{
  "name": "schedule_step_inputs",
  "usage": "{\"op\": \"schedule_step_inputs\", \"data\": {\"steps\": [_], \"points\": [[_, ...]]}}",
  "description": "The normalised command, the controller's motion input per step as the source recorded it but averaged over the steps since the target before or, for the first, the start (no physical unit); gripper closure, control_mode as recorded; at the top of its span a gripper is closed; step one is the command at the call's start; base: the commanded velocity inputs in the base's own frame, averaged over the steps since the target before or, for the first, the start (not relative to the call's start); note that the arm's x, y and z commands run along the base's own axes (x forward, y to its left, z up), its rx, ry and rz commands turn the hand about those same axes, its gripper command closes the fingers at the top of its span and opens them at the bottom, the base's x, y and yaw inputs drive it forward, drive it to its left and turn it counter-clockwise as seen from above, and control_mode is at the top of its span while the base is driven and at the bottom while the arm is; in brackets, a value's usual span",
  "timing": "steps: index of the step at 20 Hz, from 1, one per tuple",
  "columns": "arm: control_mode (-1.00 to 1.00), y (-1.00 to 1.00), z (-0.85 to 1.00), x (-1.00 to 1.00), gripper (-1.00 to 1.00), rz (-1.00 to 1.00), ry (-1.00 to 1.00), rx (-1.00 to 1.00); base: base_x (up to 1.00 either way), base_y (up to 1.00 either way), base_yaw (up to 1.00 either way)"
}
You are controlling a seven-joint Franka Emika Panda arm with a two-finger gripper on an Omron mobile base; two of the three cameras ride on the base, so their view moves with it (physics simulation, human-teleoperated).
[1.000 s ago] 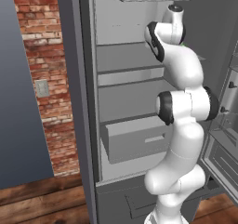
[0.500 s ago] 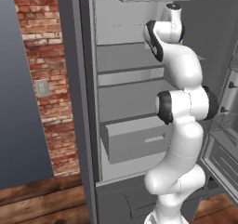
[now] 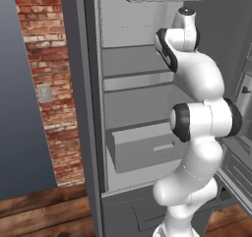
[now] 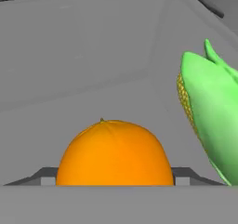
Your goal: Open the fridge, remove the orange, corn, and chicken drumstick, and place them on any counter.
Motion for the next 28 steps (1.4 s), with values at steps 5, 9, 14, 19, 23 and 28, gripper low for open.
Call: {"op": "schedule_step_inputs", "data": {"steps": [5, 9, 14, 19, 23, 28], "points": [[-1.00, -0.06, 0.01, -1.00, 1.00, 0.00, -0.03, 0.01, 0.00, 0.00, 0.00], [-1.00, 0.00, 0.01, -1.00, 1.00, 0.00, -0.09, 0.00, 0.00, 0.00, 0.00], [-1.00, 0.00, 0.11, -1.00, 1.00, 0.00, -0.12, 0.01, 0.00, 0.00, 0.00], [-1.00, 0.00, 0.50, -1.00, 1.00, 0.01, -0.01, 0.00, 0.00, 0.00, 0.00], [-1.00, 0.09, 0.48, -1.00, 1.00, 0.05, 0.00, 0.00, 0.00, 0.00, 0.00], [-1.00, 0.19, 0.34, -1.00, 1.00, 0.08, 0.00, 0.00, 0.00, 0.00, 0.00]]}}
